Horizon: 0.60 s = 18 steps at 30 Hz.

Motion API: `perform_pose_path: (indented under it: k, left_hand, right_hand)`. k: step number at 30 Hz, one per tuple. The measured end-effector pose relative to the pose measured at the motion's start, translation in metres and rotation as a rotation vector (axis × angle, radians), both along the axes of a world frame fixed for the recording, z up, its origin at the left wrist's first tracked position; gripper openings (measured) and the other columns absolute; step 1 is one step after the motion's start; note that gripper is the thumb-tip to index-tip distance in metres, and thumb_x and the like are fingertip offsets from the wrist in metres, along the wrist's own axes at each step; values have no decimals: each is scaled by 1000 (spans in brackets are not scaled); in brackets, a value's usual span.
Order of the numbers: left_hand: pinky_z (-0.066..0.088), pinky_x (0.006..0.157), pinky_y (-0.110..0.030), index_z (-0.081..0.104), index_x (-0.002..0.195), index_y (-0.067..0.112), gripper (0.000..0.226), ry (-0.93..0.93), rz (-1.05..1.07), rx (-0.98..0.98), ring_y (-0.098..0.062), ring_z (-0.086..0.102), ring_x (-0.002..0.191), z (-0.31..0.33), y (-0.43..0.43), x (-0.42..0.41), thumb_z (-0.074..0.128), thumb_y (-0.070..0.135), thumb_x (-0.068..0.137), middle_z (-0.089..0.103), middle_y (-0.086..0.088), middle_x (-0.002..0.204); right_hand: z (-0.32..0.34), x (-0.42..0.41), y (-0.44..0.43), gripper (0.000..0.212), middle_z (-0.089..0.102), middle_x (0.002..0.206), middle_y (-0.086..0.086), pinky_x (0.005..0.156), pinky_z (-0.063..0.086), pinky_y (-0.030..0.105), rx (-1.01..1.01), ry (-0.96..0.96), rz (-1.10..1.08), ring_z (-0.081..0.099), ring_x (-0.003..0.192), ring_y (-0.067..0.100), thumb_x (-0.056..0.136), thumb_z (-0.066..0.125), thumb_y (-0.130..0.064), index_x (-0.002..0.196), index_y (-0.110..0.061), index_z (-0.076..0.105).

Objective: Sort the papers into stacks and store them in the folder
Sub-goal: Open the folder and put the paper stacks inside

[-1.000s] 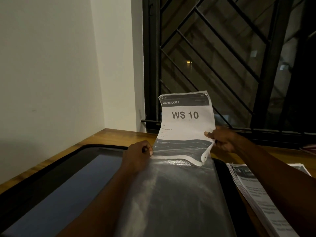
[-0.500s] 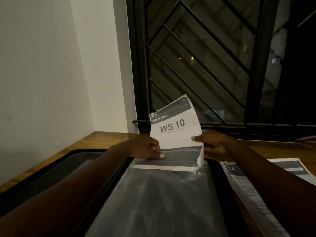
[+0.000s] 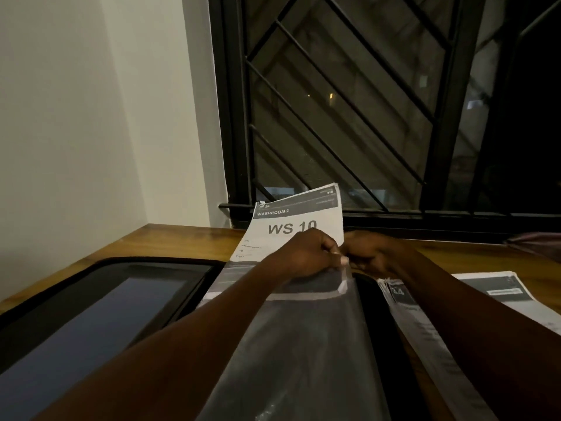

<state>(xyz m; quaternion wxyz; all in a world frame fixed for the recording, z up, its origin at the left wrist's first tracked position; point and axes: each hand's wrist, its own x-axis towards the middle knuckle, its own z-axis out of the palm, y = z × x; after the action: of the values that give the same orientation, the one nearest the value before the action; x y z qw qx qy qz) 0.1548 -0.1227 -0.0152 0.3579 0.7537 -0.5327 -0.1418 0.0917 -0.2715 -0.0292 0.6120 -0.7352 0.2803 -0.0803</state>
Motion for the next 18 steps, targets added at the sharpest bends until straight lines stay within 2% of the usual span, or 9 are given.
perform_pose_path:
  k: [4,7,10,13,16,18]
  left_hand:
    - [40,61,-15,76,86,10,9,19,10,48,-1,53,62,-4,-7,-6,76,18,83,61,8,64]
    - [38,60,-8,76,91,10,12,-30,11,67,0,53,66,-7,-7,-9,76,19,83,60,13,68]
    - [33,56,-4,76,93,15,16,-103,62,16,2,51,69,-12,-1,-11,77,26,82,59,14,74]
    - [39,70,-19,73,96,18,25,-216,87,79,-6,52,83,-14,7,-4,76,37,81,59,7,88]
    - [47,89,-34,69,90,21,20,-254,142,138,-16,55,99,-14,11,5,75,38,81,62,2,98]
    - [47,91,-36,69,88,20,15,-260,160,123,-18,56,101,-15,9,3,74,33,83,64,1,101]
  right_hand:
    - [10,-8,-12,17,67,96,10,81,47,23,-40,131,130,60,88,17,84,57,6,93,-7,64]
    - [14,-2,-10,12,70,92,7,78,51,28,-63,67,73,64,83,17,87,64,-9,99,-9,65]
    - [9,16,-10,26,68,110,15,79,52,35,-62,-108,-80,64,88,23,90,62,-11,115,-6,62]
    - [2,26,-9,33,62,123,19,94,49,43,-174,-146,-191,61,105,31,88,59,4,120,-3,59]
    - [2,24,-7,42,60,127,16,94,49,42,-246,-116,-235,58,112,31,85,60,7,125,-5,54]
    - [6,22,-4,50,58,129,15,92,49,39,-246,-110,-205,57,115,30,85,60,8,132,-7,48]
